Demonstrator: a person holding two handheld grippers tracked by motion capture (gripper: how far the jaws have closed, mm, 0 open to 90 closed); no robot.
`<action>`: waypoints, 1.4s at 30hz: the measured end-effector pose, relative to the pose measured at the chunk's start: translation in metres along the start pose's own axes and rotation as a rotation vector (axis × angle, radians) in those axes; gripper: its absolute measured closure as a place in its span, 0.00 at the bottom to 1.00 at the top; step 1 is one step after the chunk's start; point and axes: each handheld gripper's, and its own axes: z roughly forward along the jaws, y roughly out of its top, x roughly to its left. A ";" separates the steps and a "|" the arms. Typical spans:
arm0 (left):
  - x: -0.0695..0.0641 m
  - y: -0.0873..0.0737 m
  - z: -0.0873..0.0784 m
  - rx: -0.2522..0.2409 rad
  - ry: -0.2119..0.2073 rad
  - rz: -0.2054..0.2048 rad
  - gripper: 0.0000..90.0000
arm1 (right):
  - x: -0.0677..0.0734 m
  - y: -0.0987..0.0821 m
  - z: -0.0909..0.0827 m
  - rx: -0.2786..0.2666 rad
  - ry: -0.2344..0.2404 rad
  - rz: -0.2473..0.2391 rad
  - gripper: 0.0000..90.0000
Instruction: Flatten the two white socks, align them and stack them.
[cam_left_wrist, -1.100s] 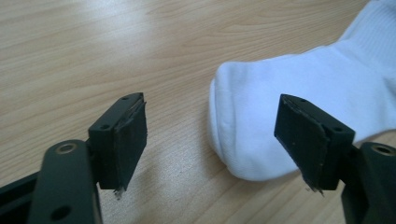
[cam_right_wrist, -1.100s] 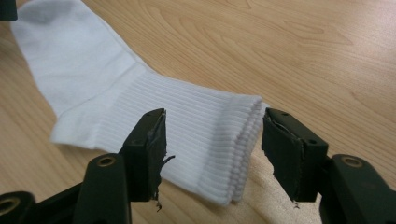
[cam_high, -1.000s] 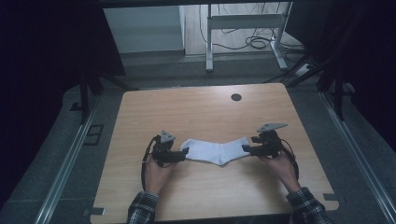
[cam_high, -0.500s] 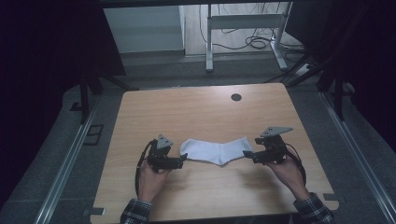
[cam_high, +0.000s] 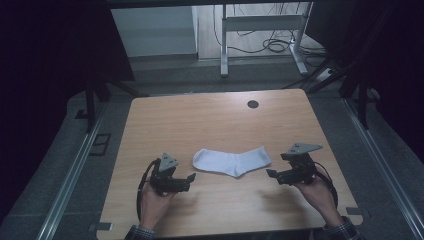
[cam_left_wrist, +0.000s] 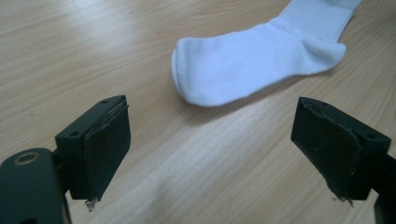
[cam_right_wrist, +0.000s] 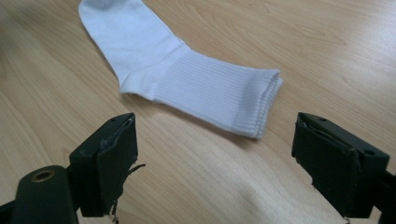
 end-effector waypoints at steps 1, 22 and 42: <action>-0.001 -0.002 -0.002 -0.002 -0.001 -0.003 0.13 | 0.000 -0.001 -0.001 -0.001 -0.001 0.004 0.16; -0.009 -0.051 -0.002 0.028 -0.008 -0.025 0.13 | -0.001 -0.052 0.003 0.013 -0.036 0.037 0.13; -0.012 -0.060 0.011 0.120 0.041 -0.022 0.13 | 0.001 -0.075 0.016 0.035 -0.092 0.005 0.13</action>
